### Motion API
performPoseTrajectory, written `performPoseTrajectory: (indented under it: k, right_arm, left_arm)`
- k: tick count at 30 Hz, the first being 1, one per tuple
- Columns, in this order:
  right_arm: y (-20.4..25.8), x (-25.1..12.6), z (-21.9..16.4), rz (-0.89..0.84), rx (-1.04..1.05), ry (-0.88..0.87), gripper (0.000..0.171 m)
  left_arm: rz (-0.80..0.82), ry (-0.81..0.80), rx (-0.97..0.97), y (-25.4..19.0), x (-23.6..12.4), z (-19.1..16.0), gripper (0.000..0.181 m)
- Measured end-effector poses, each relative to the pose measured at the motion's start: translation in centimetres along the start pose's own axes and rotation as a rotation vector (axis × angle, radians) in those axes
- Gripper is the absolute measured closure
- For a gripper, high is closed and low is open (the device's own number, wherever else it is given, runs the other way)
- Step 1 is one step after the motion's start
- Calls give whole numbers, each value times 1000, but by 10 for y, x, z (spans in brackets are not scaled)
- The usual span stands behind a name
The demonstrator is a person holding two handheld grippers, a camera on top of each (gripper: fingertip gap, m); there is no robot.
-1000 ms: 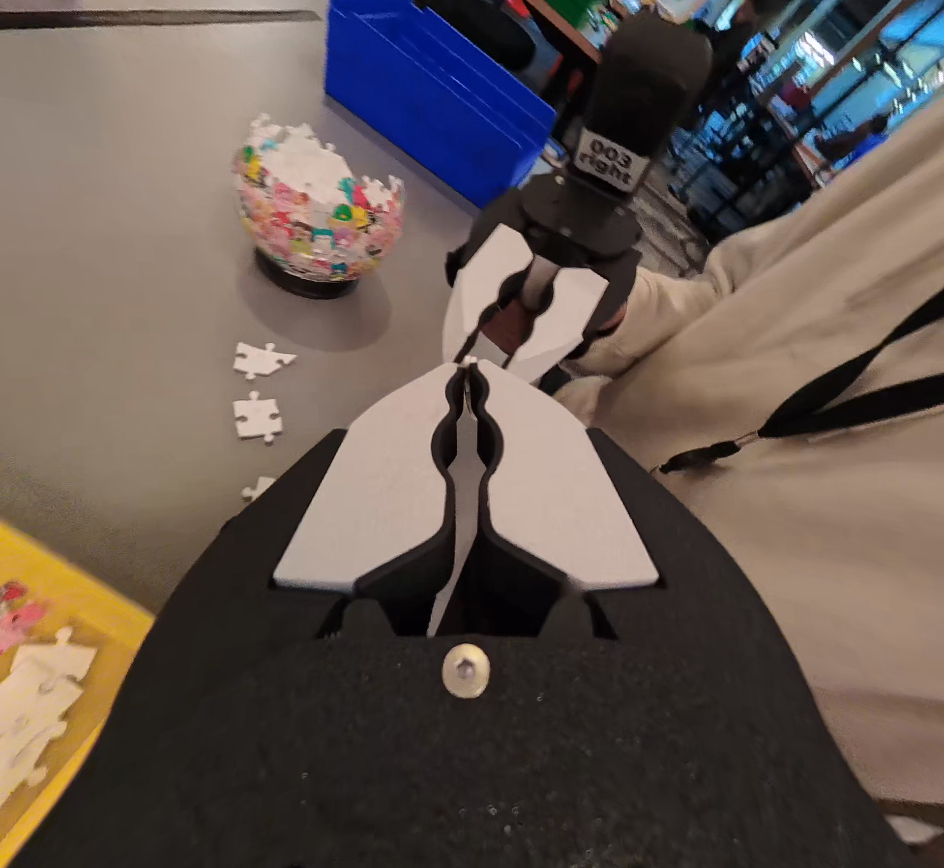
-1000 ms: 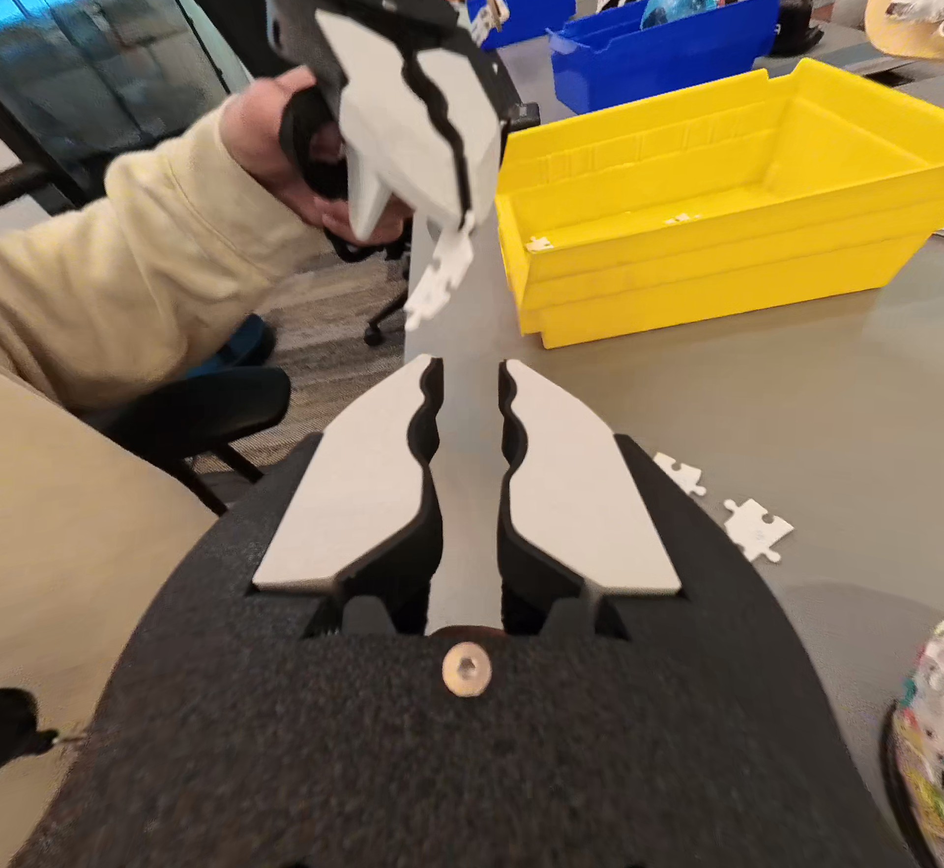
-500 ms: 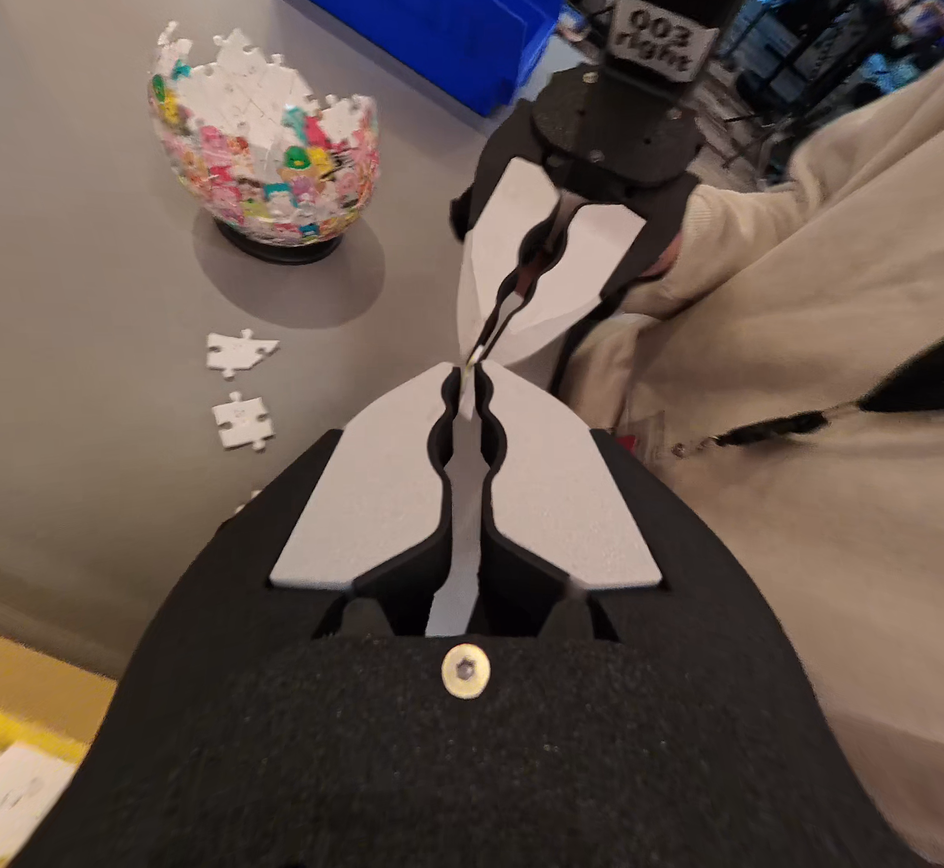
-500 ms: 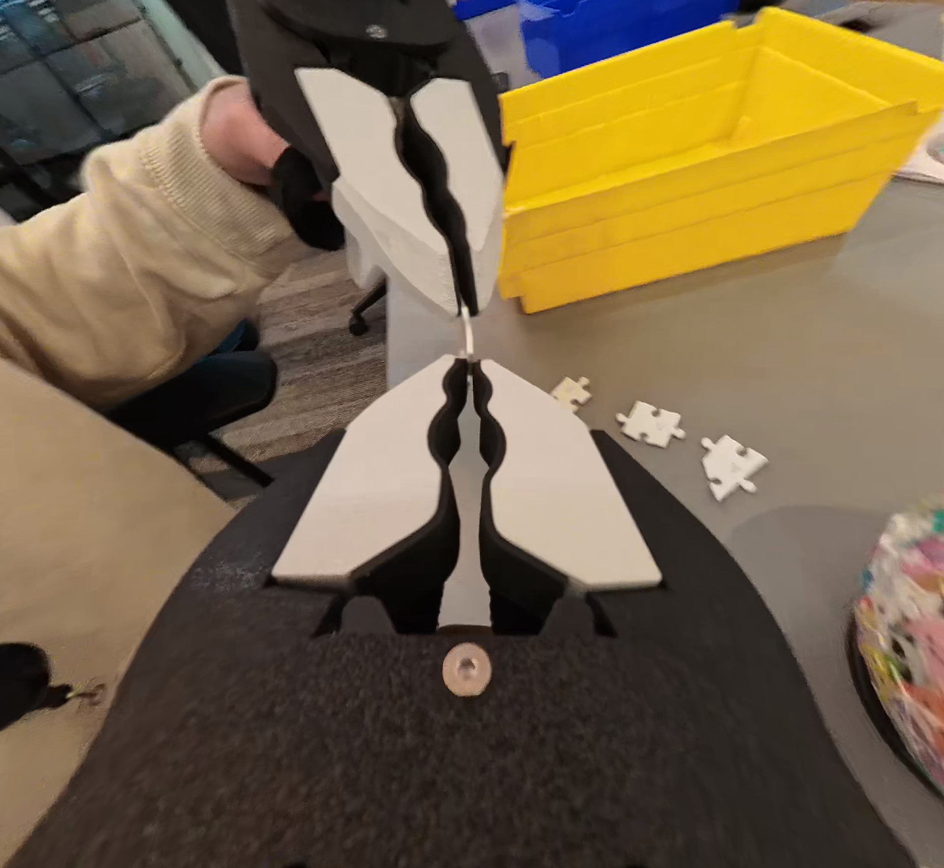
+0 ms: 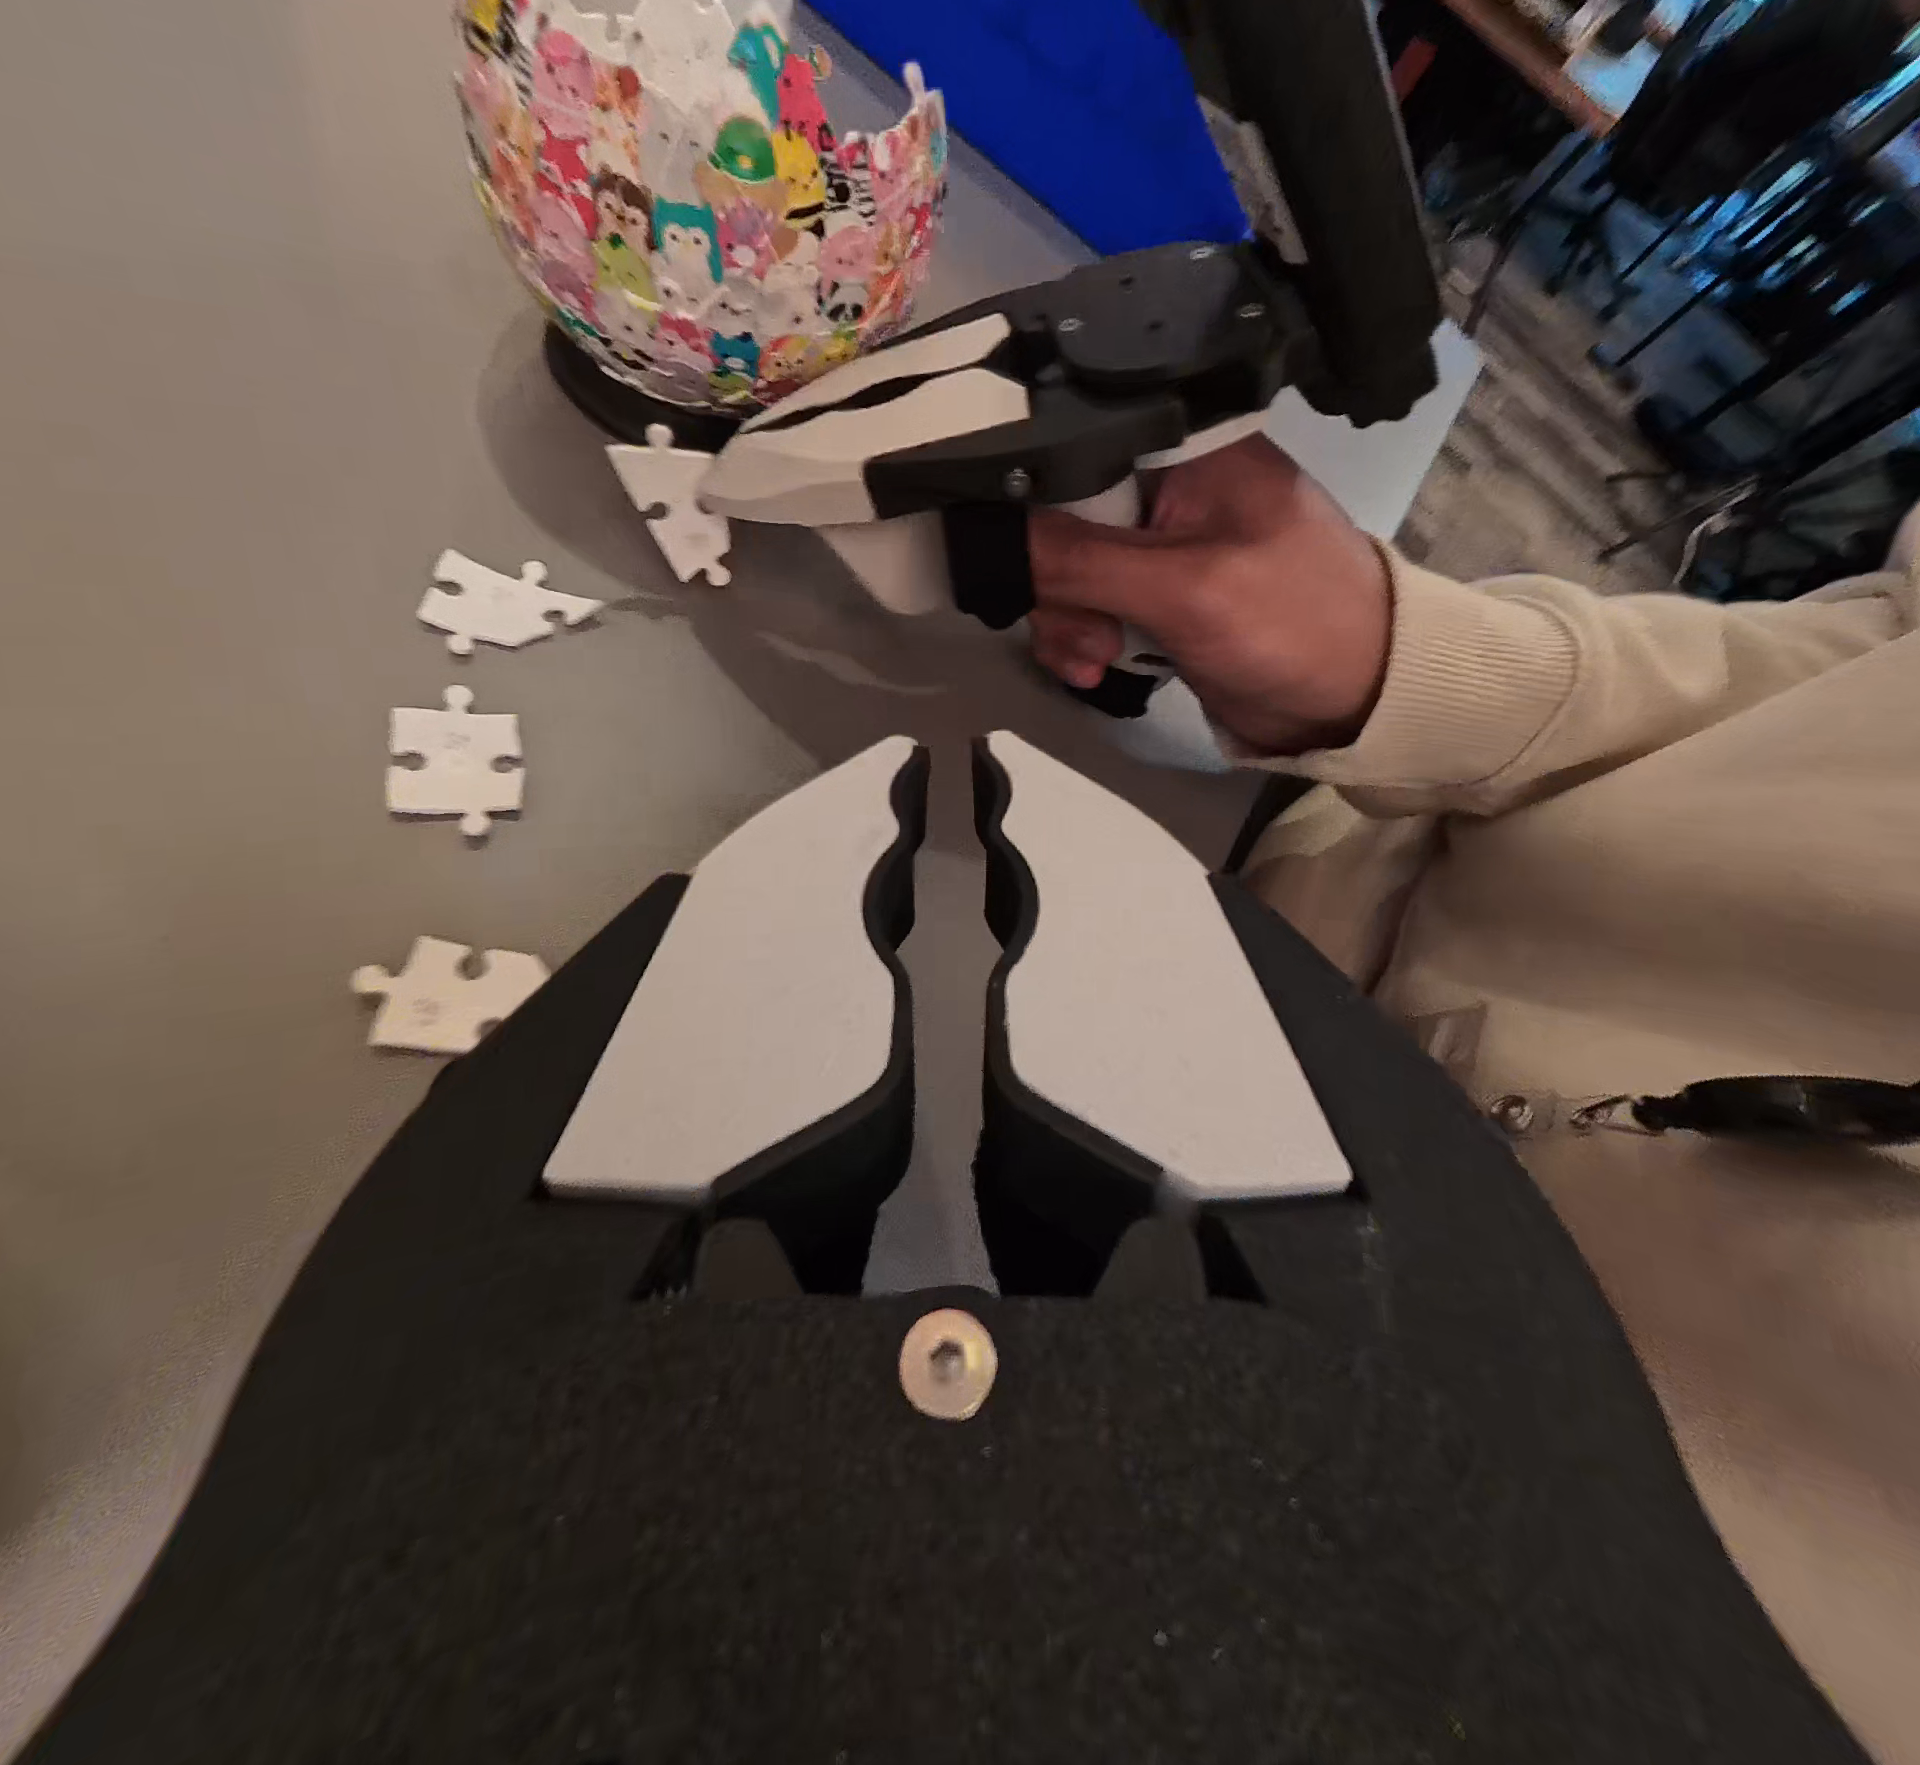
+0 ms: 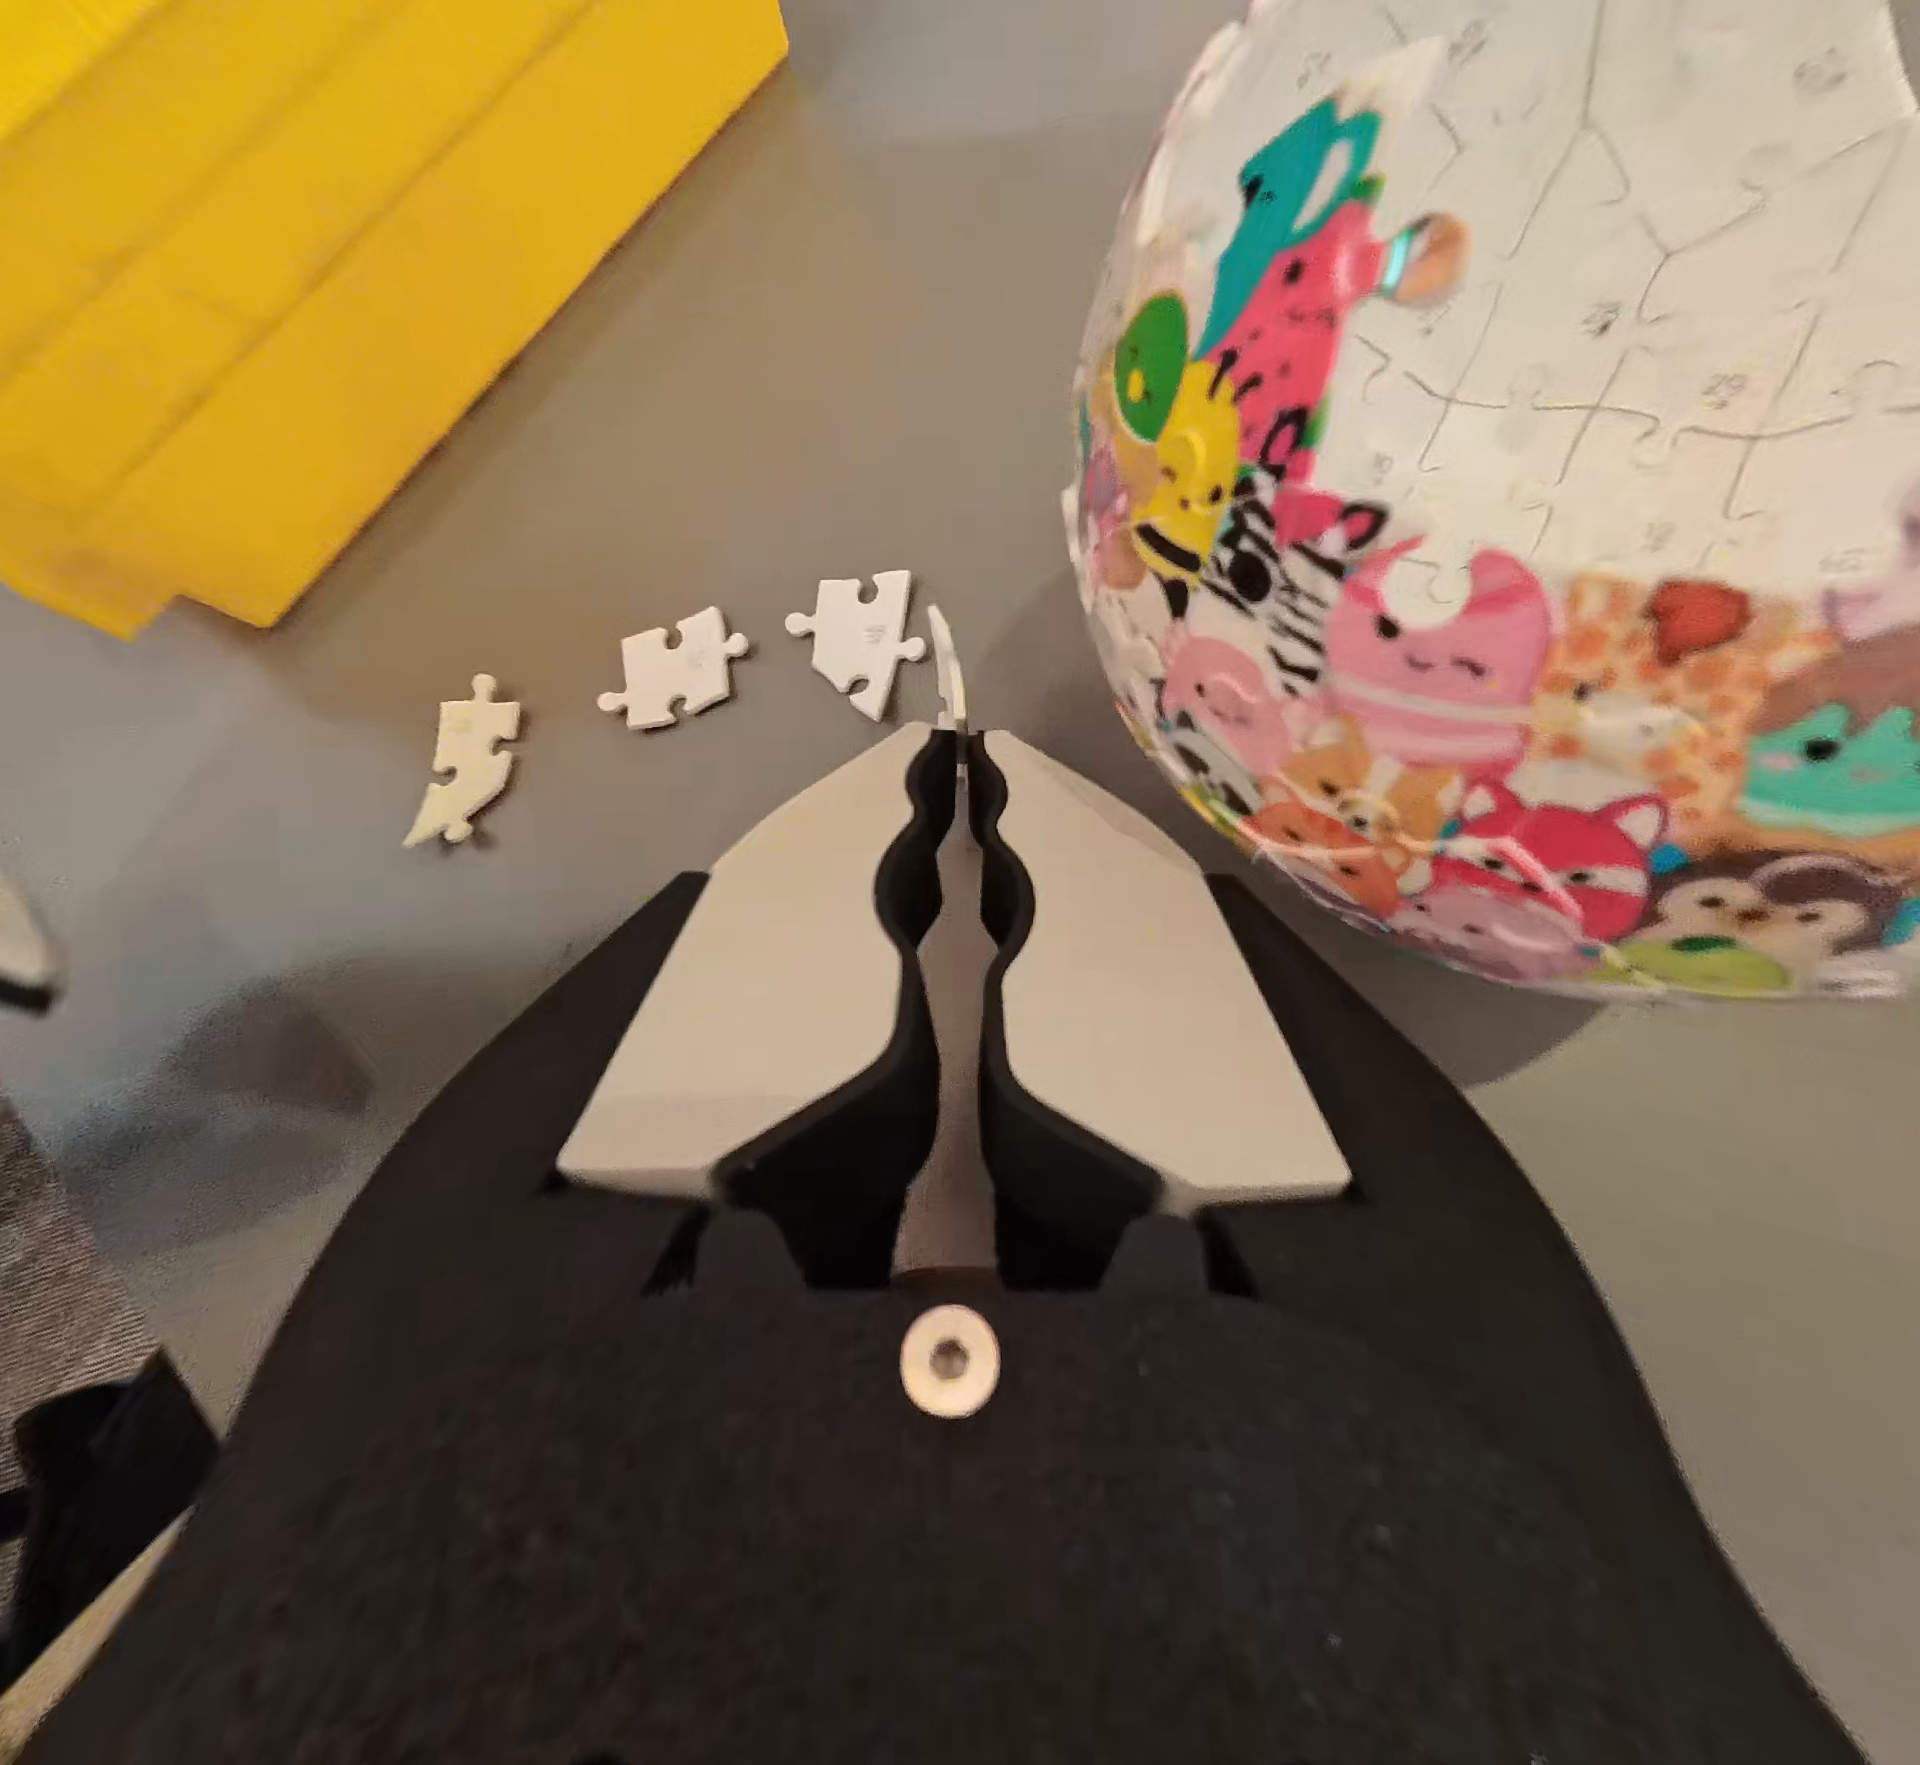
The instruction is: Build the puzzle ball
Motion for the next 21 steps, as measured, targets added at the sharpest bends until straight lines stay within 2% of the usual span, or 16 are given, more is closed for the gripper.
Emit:
performPoseTrajectory:
  k: [4, 12, 17, 19, 20, 21]
  right_arm:
    - [-5, 5, -4, -125, -91, 36, 168]
    - [-3, 18, -7, -174, -106, 114, 166]
    - [-1, 12, -8, -248, -169, 110, 150]
    - [6, 0, -7, -248, -245, 69, 155]
    - [9, -5, -9, -243, -287, 69, 169]
    - [11, -7, -11, -232, -315, 84, 170]
  left_arm:
    - [3, -25, 9, -3, 5, -14, 174]
    - [30, -70, 21, -2, -14, -20, 174]
    - [22, -73, 25, -2, -18, -23, 174]
    - [26, -82, 23, -1, -21, -23, 174]
    - [32, -91, 20, 0, -24, -23, 174]
    - [38, -104, 17, 1, -27, -22, 174]
Point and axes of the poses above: each gripper's, where its closed fingertips meet, x out along the fingers, z out of its top, y = z × x across the jaws, the point moved 5 cm from there along -x, back along the fingers, and after that the axes turned 8 degrees about y, right-handed, at the moved point
